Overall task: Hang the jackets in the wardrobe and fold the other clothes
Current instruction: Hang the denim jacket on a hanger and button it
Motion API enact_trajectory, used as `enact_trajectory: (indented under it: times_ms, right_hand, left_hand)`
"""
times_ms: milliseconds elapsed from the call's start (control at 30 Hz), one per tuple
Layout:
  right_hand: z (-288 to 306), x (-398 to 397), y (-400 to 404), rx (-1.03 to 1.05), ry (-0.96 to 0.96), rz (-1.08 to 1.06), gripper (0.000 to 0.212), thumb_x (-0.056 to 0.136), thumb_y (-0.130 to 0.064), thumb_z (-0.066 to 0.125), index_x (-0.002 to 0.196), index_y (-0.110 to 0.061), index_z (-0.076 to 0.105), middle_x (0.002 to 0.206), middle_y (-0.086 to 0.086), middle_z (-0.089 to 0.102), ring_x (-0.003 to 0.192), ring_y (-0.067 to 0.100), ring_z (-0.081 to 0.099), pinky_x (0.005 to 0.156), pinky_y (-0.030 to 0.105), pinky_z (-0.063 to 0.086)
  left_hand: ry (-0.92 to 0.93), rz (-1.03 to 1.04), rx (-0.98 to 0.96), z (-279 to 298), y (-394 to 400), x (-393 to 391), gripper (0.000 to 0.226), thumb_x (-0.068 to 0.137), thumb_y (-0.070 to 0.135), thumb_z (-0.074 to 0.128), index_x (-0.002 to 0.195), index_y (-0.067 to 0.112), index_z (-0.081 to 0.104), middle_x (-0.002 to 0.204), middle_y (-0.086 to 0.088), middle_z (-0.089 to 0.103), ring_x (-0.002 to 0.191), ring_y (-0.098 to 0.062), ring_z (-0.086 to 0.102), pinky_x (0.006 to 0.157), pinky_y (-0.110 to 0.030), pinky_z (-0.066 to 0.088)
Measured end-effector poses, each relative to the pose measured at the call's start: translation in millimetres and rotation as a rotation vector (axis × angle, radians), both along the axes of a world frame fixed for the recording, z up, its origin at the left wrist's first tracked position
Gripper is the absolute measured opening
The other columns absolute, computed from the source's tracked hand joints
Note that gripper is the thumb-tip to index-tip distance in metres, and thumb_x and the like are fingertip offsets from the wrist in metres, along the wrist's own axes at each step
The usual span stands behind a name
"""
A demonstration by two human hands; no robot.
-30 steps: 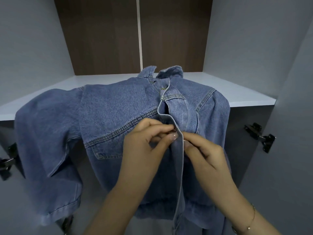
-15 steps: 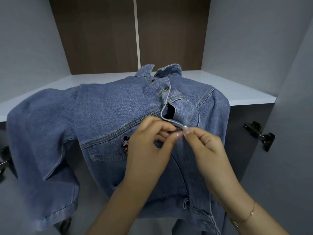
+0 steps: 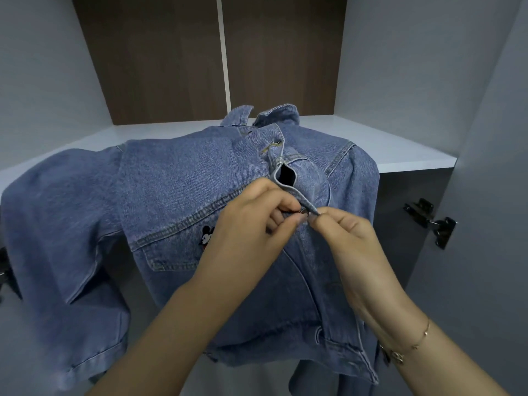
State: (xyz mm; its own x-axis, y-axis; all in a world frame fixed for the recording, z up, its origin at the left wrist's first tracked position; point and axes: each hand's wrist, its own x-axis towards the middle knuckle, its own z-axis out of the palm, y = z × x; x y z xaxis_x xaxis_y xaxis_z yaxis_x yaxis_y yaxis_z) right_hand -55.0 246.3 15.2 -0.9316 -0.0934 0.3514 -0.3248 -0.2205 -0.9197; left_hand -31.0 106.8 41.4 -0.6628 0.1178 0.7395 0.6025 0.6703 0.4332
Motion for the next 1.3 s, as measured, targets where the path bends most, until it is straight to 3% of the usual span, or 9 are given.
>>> enact_trajectory:
  times_ms: [167, 300, 500, 600, 733, 833, 967, 1067, 1300]
  right_hand:
    - [-4, -2, 4, 0.245, 0.243, -0.065, 0.017, 0.091, 0.003, 0.056, 0.076, 0.002, 0.063, 0.062, 0.001, 0.040, 0.058, 0.003, 0.032, 0.051, 0.018, 0.026]
    - [-9, 0, 8, 0.540, 0.529, -0.142, 0.012, 0.095, -0.012, 0.060, 0.089, -0.008, 0.070, 0.066, -0.006, 0.053, 0.059, 0.004, 0.043, 0.058, 0.018, 0.034]
    - [-15, -1, 9, 0.639, 0.697, -0.197, 0.014, 0.094, -0.012, 0.058, 0.086, -0.003, 0.066, 0.074, -0.003, 0.054, 0.067, 0.004, 0.045, 0.064, 0.014, 0.036]
    - [-19, -3, 9, 0.632, 0.726, -0.199, 0.010, 0.094, -0.007, 0.060, 0.087, -0.003, 0.066, 0.075, -0.002, 0.056, 0.068, 0.006, 0.048, 0.065, 0.015, 0.038]
    - [-20, -7, 10, 0.525, 0.646, -0.171, 0.016, 0.092, -0.013, 0.059, 0.085, -0.001, 0.066, 0.072, 0.004, 0.058, 0.066, 0.017, 0.053, 0.062, 0.028, 0.043]
    - [-19, -5, 9, 0.481, 0.605, -0.123, 0.012, 0.090, -0.013, 0.060, 0.087, -0.004, 0.067, 0.073, -0.001, 0.059, 0.067, 0.009, 0.052, 0.063, 0.024, 0.042]
    - [-17, -6, 8, 0.463, 0.544, -0.125, 0.011, 0.087, -0.013, 0.060, 0.078, -0.007, 0.061, 0.066, -0.010, 0.048, 0.061, 0.003, 0.042, 0.060, 0.020, 0.035]
    - [-11, -6, 11, 0.489, 0.617, -0.129, 0.014, 0.088, -0.009, 0.061, 0.075, -0.012, 0.056, 0.065, -0.011, 0.045, 0.061, 0.002, 0.040, 0.059, 0.015, 0.033]
    - [-10, -3, 14, 0.751, 0.846, -0.229, 0.024, 0.095, -0.016, 0.057, 0.074, -0.011, 0.047, 0.071, -0.012, 0.031, 0.068, 0.002, 0.031, 0.065, 0.014, 0.029]
  left_hand:
    - [-0.129, 0.066, 0.140, 6, 3, 2, 0.007, 0.084, 0.011, 0.074, 0.078, 0.013, 0.071, 0.081, 0.007, 0.060, 0.067, -0.007, 0.058, 0.061, -0.013, 0.046]
    - [-0.230, 0.226, 0.047, 11, -1, -1, 0.019, 0.091, 0.021, 0.066, 0.073, 0.018, 0.064, 0.074, 0.009, 0.058, 0.065, -0.007, 0.058, 0.065, -0.021, 0.044]
    - [-0.658, -0.013, 0.341, 8, -7, 1, 0.027, 0.100, 0.028, 0.050, 0.080, 0.013, 0.059, 0.052, 0.005, 0.062, 0.045, -0.006, 0.060, 0.051, -0.019, 0.049]
    - [-0.570, 0.040, 0.263, 3, -4, 2, 0.026, 0.100, 0.029, 0.050, 0.078, 0.016, 0.057, 0.056, 0.005, 0.062, 0.044, -0.006, 0.061, 0.049, -0.020, 0.050]
    - [-0.404, -0.051, 0.218, -3, -6, 7, 0.010, 0.094, 0.026, 0.060, 0.086, 0.020, 0.060, 0.073, 0.005, 0.066, 0.064, -0.010, 0.068, 0.067, -0.028, 0.059]
    - [-0.348, -0.074, 0.250, -6, -10, 6, 0.010, 0.092, 0.016, 0.064, 0.082, 0.015, 0.062, 0.072, 0.001, 0.066, 0.064, -0.010, 0.067, 0.065, -0.024, 0.057]
    - [-0.483, -0.155, 0.378, -8, -6, 1, 0.029, 0.096, 0.018, 0.057, 0.070, 0.006, 0.061, 0.059, -0.002, 0.062, 0.054, -0.012, 0.062, 0.057, -0.023, 0.056]
    - [-0.625, -0.291, 0.526, -6, -8, -3, 0.032, 0.098, 0.017, 0.054, 0.070, 0.004, 0.060, 0.058, 0.000, 0.061, 0.054, -0.009, 0.059, 0.054, -0.019, 0.052]
    - [-0.705, -0.376, 0.512, -7, -16, -4, 0.036, 0.100, 0.016, 0.046, 0.064, 0.010, 0.047, 0.056, 0.000, 0.045, 0.050, -0.009, 0.042, 0.049, -0.017, 0.033]
